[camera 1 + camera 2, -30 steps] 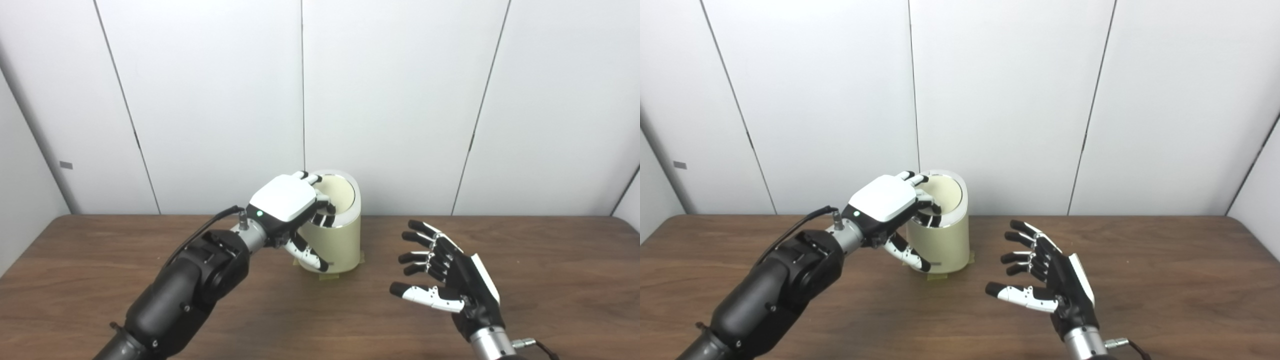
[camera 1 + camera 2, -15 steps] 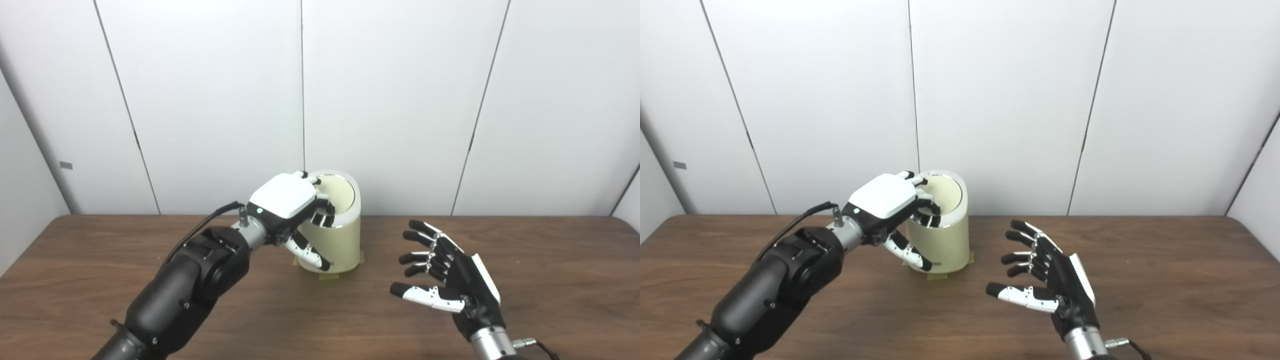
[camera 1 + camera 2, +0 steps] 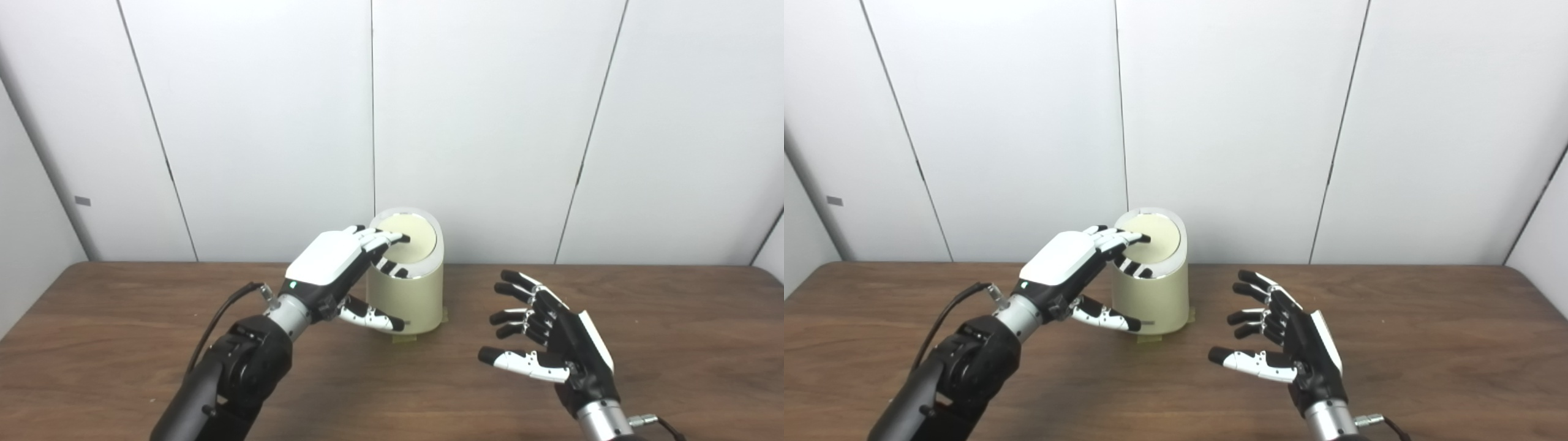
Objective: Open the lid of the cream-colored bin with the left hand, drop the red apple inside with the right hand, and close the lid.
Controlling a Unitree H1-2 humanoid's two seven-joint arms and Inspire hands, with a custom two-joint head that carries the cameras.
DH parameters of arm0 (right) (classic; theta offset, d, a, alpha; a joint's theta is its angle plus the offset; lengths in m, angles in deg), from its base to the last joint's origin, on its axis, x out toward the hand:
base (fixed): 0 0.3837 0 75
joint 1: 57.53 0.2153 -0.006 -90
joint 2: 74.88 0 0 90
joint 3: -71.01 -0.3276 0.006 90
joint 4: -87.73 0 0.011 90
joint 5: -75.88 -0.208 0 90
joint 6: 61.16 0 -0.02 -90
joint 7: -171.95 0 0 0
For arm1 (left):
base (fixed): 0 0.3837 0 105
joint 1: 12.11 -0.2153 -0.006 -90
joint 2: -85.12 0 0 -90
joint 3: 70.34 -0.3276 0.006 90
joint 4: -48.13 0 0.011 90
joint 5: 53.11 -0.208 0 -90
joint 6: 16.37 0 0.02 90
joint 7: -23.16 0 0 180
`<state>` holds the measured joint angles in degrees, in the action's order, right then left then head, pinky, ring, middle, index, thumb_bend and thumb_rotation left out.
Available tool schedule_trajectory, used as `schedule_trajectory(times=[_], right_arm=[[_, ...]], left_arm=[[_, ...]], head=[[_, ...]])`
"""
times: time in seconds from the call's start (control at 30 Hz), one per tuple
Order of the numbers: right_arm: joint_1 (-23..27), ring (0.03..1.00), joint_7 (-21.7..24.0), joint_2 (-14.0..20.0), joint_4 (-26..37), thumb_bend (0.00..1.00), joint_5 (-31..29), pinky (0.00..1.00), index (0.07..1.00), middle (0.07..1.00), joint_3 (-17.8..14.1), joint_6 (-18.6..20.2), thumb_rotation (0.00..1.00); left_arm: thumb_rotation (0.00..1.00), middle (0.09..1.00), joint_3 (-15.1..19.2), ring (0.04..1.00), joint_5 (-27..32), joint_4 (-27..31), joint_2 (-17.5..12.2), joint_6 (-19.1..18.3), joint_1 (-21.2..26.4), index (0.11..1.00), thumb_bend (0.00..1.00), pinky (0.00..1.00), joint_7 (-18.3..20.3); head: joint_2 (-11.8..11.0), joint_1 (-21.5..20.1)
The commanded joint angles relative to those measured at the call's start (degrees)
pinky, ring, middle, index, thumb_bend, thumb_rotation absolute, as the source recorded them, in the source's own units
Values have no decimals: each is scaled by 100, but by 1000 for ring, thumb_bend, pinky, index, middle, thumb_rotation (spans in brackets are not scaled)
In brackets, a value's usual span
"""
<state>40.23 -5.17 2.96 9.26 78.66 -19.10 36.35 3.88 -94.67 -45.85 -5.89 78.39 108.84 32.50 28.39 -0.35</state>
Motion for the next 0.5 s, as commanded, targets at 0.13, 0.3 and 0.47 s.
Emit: schedule_trajectory(times=[0.13,0.3,0.47], right_arm=[[188,585,-43,30,151,733,-11,527,788,773,-34,-128,123],[186,584,-39,50,147,734,-13,536,792,775,-47,-147,127],[175,607,-59,73,143,749,6,546,795,777,-77,-170,156]], left_arm=[[256,970,734,922,990,48,277,356,-40,961,747,812,-784],[258,941,1112,919,1920,287,503,80,-459,944,747,779,-597],[236,841,1513,817,3356,676,776,-329,-1044,889,758,704,-255]], head=[[10,-2],[29,-7],[55,-5]])
